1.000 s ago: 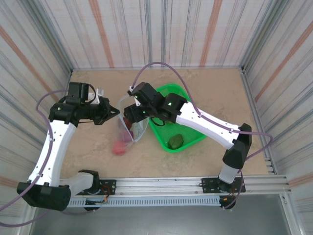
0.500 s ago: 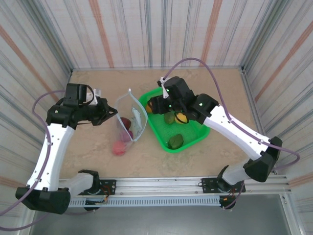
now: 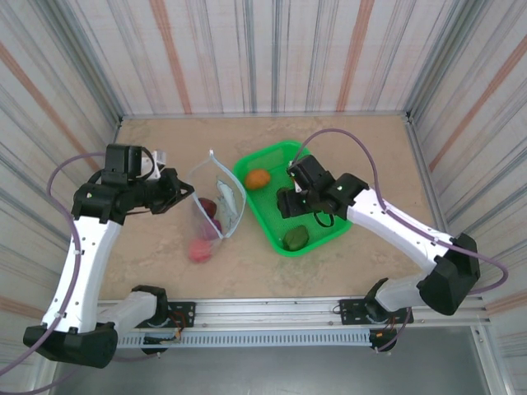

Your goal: Place the food in the zip-top bag and seal the zipper

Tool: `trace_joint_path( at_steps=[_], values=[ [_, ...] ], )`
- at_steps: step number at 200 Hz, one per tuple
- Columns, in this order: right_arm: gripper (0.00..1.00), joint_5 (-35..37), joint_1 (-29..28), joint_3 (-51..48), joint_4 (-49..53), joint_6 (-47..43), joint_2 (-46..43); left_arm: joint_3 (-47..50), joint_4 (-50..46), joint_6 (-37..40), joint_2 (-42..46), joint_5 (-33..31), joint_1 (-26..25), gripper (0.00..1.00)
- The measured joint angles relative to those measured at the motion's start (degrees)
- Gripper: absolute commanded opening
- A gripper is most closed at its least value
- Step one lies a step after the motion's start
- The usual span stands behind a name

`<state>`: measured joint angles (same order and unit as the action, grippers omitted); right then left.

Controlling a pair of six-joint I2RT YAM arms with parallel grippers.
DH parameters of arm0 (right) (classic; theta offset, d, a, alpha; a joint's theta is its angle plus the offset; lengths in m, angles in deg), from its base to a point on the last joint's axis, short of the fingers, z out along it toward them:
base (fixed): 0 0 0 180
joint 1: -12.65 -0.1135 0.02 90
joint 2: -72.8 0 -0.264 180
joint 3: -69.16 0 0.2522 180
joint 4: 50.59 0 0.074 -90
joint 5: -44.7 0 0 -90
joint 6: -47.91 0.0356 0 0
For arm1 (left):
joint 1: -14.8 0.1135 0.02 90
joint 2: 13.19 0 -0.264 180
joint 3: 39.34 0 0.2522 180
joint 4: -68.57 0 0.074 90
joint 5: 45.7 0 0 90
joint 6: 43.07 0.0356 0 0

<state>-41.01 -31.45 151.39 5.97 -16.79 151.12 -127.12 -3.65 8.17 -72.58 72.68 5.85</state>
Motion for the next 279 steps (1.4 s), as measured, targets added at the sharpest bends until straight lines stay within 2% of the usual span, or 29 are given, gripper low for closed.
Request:
trace_joint_path(
  at_steps=[41, 90, 163, 191, 232, 279],
  values=[
    [0.84, -2.64, 0.76, -1.57, 1.25, 0.22, 3.91, 0.02, -0.24, 1.07, 0.7, -1.6, 0.0, 0.0],
    [1.0, -7.26, 2.29, -1.57, 5.29, -0.35, 9.68, 1.4, 0.02, 1.68, 3.28, -2.97, -0.9, 0.0],
    [1.0, -9.73, 2.99, -1.51, 7.19, -1.42, 20.65, 5.6, 2.19, 1.66, 2.71, -2.51, -1.2, 0.0],
    [0.91, -9.03, 3.17, -1.51, 6.97, -1.84, 24.63, 5.6, 2.84, 1.66, 2.71, -2.51, -1.62, 0.0],
    [0.75, -9.14, 5.16, -1.51, 5.46, -1.57, 24.92, 5.6, 3.3, 1.62, 2.27, -2.23, -1.62, 0.0],
    [0.7, -9.09, 6.51, -1.51, 3.61, -1.42, 21.51, 5.6, 4.07, 1.44, 1.55, -1.38, -1.62, 0.0]
  ],
)
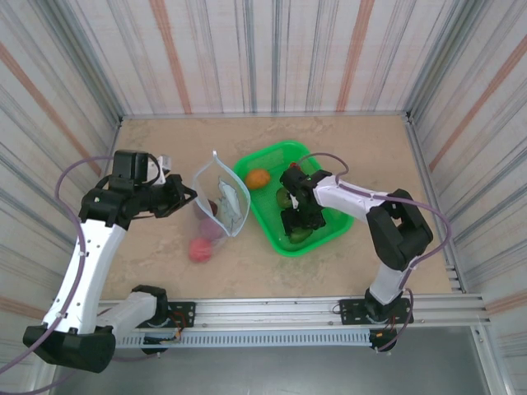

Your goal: Place the food in the zip-top bag and seal the zipper

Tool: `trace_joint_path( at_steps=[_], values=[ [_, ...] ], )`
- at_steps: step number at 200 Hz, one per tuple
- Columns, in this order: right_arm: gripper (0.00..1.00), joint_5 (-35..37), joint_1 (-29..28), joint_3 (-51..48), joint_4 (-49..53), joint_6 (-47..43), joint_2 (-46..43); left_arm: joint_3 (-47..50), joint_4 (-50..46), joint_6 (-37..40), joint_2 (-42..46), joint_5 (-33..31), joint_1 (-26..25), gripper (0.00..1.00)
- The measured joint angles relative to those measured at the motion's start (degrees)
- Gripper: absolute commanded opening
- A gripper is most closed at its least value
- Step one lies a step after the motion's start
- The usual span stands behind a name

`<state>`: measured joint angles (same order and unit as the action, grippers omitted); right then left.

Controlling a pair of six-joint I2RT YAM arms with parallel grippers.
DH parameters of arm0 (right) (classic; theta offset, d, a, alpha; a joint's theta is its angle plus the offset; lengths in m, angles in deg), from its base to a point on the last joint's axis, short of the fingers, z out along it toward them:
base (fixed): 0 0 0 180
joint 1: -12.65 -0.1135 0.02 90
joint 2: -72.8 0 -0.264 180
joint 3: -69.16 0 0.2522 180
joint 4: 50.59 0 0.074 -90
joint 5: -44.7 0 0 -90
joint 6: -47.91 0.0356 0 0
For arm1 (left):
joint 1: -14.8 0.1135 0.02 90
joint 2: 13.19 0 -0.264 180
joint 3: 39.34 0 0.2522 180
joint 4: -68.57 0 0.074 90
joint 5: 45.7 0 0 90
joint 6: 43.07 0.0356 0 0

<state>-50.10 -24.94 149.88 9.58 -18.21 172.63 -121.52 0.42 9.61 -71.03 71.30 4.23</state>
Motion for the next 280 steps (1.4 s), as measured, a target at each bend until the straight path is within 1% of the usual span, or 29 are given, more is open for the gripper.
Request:
trace_joint_path(
  at_steps=[53, 87, 122, 142, 169, 196, 220, 254, 280],
  values=[
    [0.71, 0.2, 0.98, -0.02, -0.63, 0.09, -6.05, 0.0, 0.26, -0.07, -0.02, 0.22, 0.0, 0.0],
    [0.72, 0.5, 0.98, 0.83, 1.27, 0.07, -11.72, 0.0, 0.33, -0.66, -0.42, 1.09, 0.0, 0.0],
    [0.7, 0.09, 0.96, 6.08, 3.63, 0.07, -16.74, 0.0, 1.22, -2.54, -2.03, 4.66, 0.0, 0.0],
    [0.69, -0.61, 0.35, 9.9, 3.8, 0.17, -20.02, 0.0, 1.79, -3.5, -2.49, 5.66, 0.0, 0.0],
    [0.69, -2.38, -3.08, 16.09, 2.99, 1.27, -22.75, 0.0, 2.03, -4.13, -2.49, 6.29, 0.0, 0.0],
    [0.69, -4.5, -8.37, 21.84, 0.68, 2.29, -21.84, -0.02, 2.01, -4.17, -2.47, 6.27, 0.0, 0.0],
    [0.68, -7.41, -12.04, 25.14, -2.6, 3.85, -18.14, -0.02, 2.01, -4.35, -2.36, 6.29, 0.0, 0.0],
    [0.67, -11.72, -13.88, 27.06, -7.26, 7.13, -10.38, -0.24, 1.95, -4.35, -2.25, 6.54, 0.0, 0.0],
    [0.68, -13.73, -14.51, 27.23, -10.25, 10.67, -5.53, -0.98, 1.79, -4.33, -2.1, 6.8, 0.0, 0.0]
  ],
)
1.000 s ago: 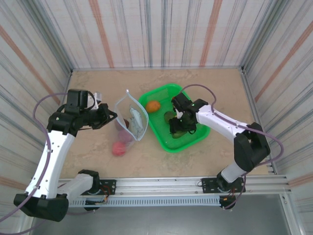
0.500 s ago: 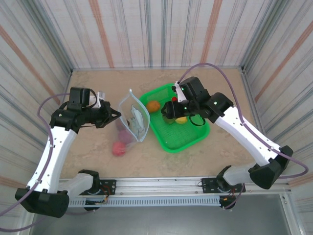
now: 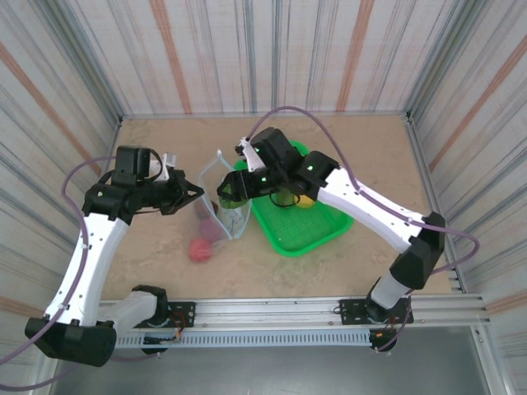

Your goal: Place the food in the zip-top bag and seal the zipper

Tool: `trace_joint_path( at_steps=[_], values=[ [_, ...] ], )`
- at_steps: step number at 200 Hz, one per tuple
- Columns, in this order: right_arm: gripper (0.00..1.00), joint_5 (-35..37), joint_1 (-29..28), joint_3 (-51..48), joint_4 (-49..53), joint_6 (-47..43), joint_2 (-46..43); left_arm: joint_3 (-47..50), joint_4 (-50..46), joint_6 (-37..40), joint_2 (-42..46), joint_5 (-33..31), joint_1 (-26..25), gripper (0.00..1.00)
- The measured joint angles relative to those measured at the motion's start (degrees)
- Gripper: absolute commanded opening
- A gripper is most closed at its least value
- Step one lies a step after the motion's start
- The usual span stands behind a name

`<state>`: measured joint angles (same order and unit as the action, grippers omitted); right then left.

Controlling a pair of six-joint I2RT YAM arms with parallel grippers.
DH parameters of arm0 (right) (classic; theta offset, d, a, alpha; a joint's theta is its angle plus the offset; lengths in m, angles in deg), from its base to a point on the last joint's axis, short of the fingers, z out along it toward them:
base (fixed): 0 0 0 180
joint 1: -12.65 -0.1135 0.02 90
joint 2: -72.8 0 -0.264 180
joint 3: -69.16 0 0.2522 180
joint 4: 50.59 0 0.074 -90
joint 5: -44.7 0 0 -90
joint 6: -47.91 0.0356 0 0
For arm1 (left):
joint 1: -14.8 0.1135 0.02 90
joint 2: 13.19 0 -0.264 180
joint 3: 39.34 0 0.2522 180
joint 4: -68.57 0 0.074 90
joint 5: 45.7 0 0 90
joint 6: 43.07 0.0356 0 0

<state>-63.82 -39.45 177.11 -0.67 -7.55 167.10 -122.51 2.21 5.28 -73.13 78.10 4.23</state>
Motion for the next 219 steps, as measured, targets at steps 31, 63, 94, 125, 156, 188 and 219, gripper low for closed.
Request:
trace_joint_path(
  at_steps=[31, 63, 94, 125, 156, 188, 219],
  values=[
    [0.7, 0.5, -0.87, 0.0, -1.9, 4.42, 3.26, -1.11, -0.57, 0.04, 0.72, 0.15, 0.0, 0.0],
    [0.74, 3.34, -1.88, 0.28, -1.2, 7.08, 5.49, -2.56, -1.7, 0.33, 1.22, 0.13, 0.07, 0.0],
    [0.87, 9.14, -4.35, 1.75, 2.08, 6.69, 6.62, -4.17, -2.89, 1.09, 1.29, -0.11, 0.7, 0.0],
    [0.99, 11.96, -6.86, 1.81, 3.61, 5.33, 6.58, -4.74, -3.06, 1.31, 1.29, -0.42, 1.05, 0.0],
    [1.0, 13.14, -7.61, 1.81, 4.24, 5.25, 5.92, -4.74, -3.04, 1.31, 1.29, -0.46, 1.16, 0.0],
    [0.97, 14.1, -7.56, 1.81, 4.48, 4.26, 4.68, -4.72, -3.04, 1.33, 1.29, -0.59, 1.16, 0.0],
    [0.92, 14.97, -7.5, 1.81, 4.68, 3.3, 3.43, -3.85, -2.97, 1.33, 1.4, -0.61, 1.16, 0.0]
  ],
)
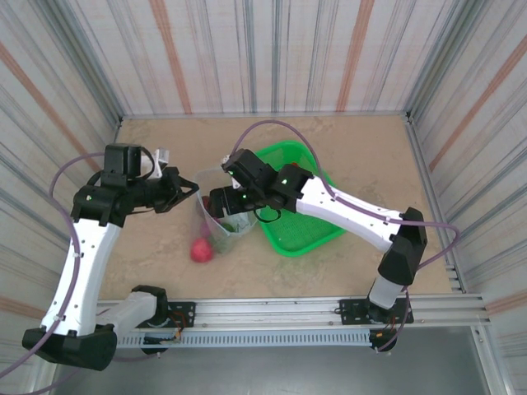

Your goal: Place the food in the zip-top bag and seal the zipper

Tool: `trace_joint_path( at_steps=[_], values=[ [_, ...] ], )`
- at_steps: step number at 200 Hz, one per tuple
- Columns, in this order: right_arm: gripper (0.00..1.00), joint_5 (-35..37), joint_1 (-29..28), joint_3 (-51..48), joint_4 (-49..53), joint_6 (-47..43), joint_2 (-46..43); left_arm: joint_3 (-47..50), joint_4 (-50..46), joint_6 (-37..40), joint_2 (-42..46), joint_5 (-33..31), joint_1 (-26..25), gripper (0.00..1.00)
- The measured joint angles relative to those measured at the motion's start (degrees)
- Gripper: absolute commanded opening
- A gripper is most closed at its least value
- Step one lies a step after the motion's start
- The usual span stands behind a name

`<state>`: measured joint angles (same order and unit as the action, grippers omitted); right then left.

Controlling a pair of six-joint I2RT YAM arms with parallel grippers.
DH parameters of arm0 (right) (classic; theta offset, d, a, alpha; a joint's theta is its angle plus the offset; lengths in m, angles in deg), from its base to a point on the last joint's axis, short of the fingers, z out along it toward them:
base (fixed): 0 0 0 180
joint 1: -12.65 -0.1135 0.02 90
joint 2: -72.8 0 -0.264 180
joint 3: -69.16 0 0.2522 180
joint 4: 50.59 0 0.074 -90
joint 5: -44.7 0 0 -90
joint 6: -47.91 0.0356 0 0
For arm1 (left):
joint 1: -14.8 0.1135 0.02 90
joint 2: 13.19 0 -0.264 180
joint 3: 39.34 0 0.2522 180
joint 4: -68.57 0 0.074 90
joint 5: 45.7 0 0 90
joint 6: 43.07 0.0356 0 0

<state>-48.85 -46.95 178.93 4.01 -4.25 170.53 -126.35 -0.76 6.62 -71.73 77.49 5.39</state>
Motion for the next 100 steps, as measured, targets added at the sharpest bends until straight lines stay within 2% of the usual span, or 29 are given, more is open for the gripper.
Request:
trace_joint_path(
  at_steps=[46, 100],
  values=[
    [0.86, 1.9, 2.1, -0.07, 0.52, -1.29, -5.44, 0.74, 0.17, 0.02, 0.0, 0.02, 0.0, 0.0],
    [0.81, 2.51, 10.73, -9.29, -0.52, -1.18, -17.44, 1.77, 0.15, 0.33, -0.07, 0.02, 0.0, 0.0]
  ],
)
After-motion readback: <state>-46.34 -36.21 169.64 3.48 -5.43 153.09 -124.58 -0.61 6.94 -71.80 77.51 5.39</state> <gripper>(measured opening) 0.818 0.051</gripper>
